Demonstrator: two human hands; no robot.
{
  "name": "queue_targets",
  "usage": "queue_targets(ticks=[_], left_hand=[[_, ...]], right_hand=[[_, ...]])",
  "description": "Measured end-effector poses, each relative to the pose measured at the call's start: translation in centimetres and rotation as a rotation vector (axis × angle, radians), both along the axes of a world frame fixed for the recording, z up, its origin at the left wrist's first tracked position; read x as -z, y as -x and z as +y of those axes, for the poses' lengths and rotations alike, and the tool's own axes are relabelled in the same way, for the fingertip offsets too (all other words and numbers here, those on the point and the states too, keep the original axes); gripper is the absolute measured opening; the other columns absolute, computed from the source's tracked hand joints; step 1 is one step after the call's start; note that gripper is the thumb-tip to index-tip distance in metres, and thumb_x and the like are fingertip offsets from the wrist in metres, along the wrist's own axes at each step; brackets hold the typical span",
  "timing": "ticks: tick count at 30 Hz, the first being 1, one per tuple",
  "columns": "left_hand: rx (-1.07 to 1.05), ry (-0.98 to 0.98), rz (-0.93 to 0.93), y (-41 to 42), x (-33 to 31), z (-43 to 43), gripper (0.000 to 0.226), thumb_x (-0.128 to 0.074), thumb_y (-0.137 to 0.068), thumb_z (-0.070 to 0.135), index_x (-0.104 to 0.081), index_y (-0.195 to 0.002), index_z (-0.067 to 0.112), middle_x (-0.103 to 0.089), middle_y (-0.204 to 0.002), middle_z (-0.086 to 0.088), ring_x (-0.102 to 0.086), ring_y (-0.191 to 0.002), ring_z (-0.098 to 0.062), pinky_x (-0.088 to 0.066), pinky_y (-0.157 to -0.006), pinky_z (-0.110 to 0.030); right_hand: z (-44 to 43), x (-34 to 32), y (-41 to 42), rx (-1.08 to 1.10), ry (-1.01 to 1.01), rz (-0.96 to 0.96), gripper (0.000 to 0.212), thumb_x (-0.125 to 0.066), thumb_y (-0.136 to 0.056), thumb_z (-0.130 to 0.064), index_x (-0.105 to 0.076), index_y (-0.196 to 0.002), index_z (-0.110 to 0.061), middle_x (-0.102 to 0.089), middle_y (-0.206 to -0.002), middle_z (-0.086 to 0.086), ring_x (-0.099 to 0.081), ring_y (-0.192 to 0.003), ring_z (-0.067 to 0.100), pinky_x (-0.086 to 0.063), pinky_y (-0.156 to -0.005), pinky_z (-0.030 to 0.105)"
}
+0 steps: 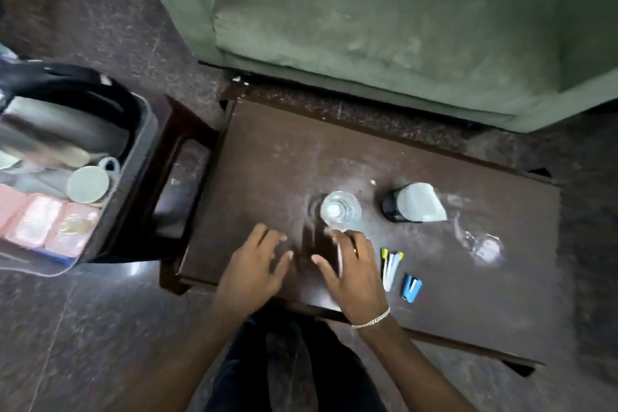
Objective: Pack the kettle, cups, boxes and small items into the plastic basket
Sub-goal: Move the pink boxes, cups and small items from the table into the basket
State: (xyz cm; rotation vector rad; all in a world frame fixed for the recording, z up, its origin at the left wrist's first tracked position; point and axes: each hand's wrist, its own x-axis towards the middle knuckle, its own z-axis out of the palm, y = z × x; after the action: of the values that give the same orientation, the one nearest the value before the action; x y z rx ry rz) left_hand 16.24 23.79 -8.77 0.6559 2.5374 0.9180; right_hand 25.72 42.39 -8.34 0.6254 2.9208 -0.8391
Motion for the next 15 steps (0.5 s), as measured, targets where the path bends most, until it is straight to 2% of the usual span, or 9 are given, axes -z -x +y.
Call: queue_targets(ticks=[5, 10, 13, 15], left_hand=[[0.145, 0.086, -0.186, -6.2, 2.8, 8.4, 0.030, -0.068, -0.093, 0.034, -0.064, -0.117, 0.016, -0.061, -0.112, -0.002, -0.070, -0.087, -0.026, -0.059, -0.078, -0.042], [0.112, 0.149, -0.277, -9.5, 4.7, 16.4, 0.033, -0.070, -0.089, 0.034, -0.058, -0.112, 0.014, -0.065, -0.111, -0.009, -0.067, -0.099, -0.034, -0.054, -0.083, -0.044], [0.155, 0.251, -0.263, -10.6, 6.1, 20.3, 0.050, -0.072, -0.088, 0.037, -0.049, -0.125, 0.013, -0.064, -0.122, -0.014, -0.063, -0.113, -0.036, -0.051, -0.091, -0.043], [0.192, 0.322, -0.262, -11.2, 6.7, 22.2, 0.060, -0.073, -0.089, 0.039, -0.040, -0.133, 0.014, -0.063, -0.126, -0.015, -0.065, -0.113, -0.037, -0.053, -0.091, -0.044]], right_hand=[[6.7, 2.8, -6.9, 0.245, -0.010, -0.114, 0.040, -0.073, -0.091, -0.029, -0.065, -0.124, -0.007, -0.061, -0.114, 0.013, -0.062, -0.104, 0.035, -0.053, -0.090, 0.050], [11.0, 5.9, -11.6, 0.509, 0.078, -0.230, 0.043, -0.079, -0.080, -0.008, -0.063, -0.118, 0.003, -0.056, -0.110, 0.023, -0.060, -0.098, 0.046, -0.053, -0.087, 0.052], [12.3, 7.5, -12.9, 0.572, 0.119, -0.336, 0.049, -0.081, -0.079, -0.017, -0.061, -0.121, -0.003, -0.053, -0.114, 0.021, -0.060, -0.095, 0.047, -0.054, -0.086, 0.050], [12.8, 8.1, -13.1, 0.566, 0.126, -0.389, 0.051, -0.080, -0.081, -0.025, -0.059, -0.124, -0.008, -0.053, -0.116, 0.018, -0.063, -0.094, 0.045, -0.056, -0.082, 0.049]])
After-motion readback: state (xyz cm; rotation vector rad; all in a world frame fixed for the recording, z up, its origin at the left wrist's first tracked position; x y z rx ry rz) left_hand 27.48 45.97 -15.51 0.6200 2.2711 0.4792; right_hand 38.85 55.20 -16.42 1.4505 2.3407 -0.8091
